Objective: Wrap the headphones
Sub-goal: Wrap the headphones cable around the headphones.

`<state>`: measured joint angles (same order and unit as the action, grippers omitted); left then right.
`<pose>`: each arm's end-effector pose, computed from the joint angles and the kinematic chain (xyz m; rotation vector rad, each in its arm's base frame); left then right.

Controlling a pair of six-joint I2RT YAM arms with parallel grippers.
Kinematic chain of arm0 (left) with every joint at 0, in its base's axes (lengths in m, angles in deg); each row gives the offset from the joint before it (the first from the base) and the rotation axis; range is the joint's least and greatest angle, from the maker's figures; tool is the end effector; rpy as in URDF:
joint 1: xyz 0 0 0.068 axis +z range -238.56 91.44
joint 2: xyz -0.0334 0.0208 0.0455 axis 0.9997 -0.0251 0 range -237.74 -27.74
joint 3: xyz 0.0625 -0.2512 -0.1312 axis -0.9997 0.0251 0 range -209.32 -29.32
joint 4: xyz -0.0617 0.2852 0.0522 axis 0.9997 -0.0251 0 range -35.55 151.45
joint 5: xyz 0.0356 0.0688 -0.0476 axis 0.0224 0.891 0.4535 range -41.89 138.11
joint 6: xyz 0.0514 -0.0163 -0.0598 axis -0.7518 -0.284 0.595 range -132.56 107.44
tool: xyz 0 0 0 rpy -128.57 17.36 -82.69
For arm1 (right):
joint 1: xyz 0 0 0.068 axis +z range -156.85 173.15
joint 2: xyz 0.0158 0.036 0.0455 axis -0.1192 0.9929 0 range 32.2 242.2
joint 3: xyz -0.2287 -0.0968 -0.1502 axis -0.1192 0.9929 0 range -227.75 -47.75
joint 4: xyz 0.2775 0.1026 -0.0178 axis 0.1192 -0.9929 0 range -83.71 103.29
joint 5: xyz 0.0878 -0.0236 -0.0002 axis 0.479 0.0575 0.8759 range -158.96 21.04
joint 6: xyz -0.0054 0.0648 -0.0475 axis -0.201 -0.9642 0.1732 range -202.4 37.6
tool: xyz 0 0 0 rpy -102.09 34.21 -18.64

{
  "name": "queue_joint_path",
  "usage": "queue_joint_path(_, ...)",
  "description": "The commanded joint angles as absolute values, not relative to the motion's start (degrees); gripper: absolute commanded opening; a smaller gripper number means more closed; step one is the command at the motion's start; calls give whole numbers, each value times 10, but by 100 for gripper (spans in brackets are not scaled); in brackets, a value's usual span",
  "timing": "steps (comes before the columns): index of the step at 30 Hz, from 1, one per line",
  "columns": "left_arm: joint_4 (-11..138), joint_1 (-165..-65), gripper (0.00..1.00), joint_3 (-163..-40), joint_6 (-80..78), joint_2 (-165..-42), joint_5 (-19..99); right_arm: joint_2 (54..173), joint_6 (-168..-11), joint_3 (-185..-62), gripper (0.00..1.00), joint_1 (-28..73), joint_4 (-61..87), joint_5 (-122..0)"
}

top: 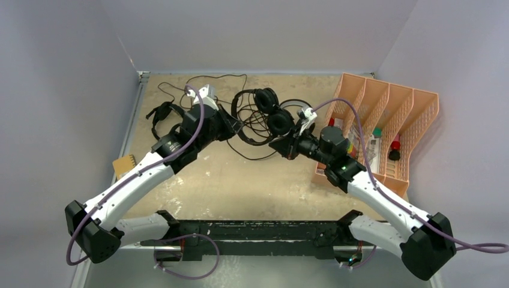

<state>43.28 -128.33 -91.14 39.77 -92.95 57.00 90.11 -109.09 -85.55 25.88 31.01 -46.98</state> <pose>0.2526 -0.1961 0.3602 -0.3322 2.0279 -0.8940 0.2334 0.1808 0.3060 -0.4050 1.6782 1.0930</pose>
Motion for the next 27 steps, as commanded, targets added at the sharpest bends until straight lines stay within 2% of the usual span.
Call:
queue_joint_path(1,395,-1279,0,-1000,409,-933,562,872,-1045,-878,11,258,312,-468)
queue_joint_path(7,375,-1275,0,-1035,376,-957,544,857,-1022,-883,8,258,312,-456)
queue_joint_path(13,343,-1270,0,-1072,349,-974,519,865,-1008,-903,17,257,278,-430)
queue_joint_path(18,258,-1265,0,-1120,311,-1007,539,880,-1008,-902,21,256,305,-398)
queue_joint_path(21,245,-1264,0,-1131,307,-1012,525,896,-1023,-898,21,256,335,-370)
queue_joint_path(27,222,-1262,0,-1146,312,-1018,543,897,-1022,-880,28,256,336,-373)
